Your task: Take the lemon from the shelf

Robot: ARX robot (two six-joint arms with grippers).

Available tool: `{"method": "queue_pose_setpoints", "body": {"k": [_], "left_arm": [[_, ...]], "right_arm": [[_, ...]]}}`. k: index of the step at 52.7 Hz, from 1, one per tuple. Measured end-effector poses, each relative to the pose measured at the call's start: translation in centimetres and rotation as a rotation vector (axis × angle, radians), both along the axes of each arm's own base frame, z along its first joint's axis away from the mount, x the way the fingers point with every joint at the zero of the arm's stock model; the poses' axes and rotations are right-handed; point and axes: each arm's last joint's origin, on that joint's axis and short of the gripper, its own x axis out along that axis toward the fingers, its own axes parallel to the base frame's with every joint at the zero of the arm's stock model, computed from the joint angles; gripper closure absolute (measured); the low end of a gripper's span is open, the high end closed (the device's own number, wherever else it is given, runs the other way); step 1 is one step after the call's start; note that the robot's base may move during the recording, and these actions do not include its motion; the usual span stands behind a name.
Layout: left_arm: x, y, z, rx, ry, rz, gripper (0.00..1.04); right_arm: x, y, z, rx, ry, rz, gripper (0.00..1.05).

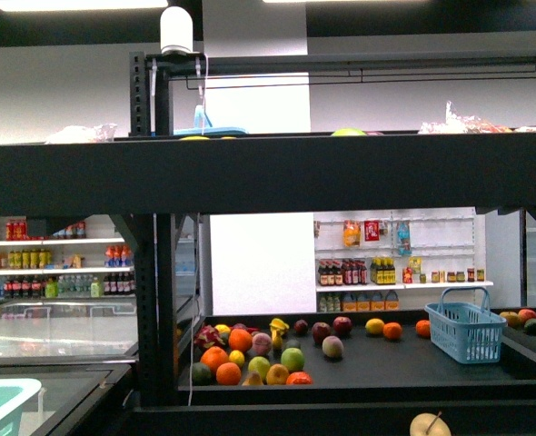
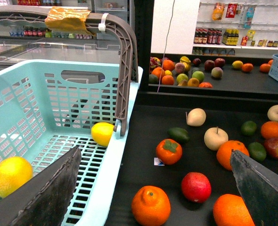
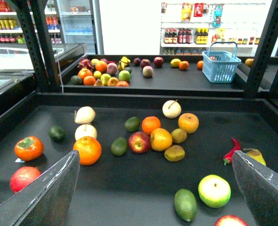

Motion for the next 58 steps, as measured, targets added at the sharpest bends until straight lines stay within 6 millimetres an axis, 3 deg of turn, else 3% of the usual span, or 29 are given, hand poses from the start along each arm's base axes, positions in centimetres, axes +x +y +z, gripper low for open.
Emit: {"method": "queue_pose_setpoints", "body": {"k": [58], "left_arm": [[0.0,0.0,0.0,0.0,0.0,0.0,0.08]], "right_arm": [[0.0,0.0,0.01,0.0,0.0,0.0,0.08]]}}
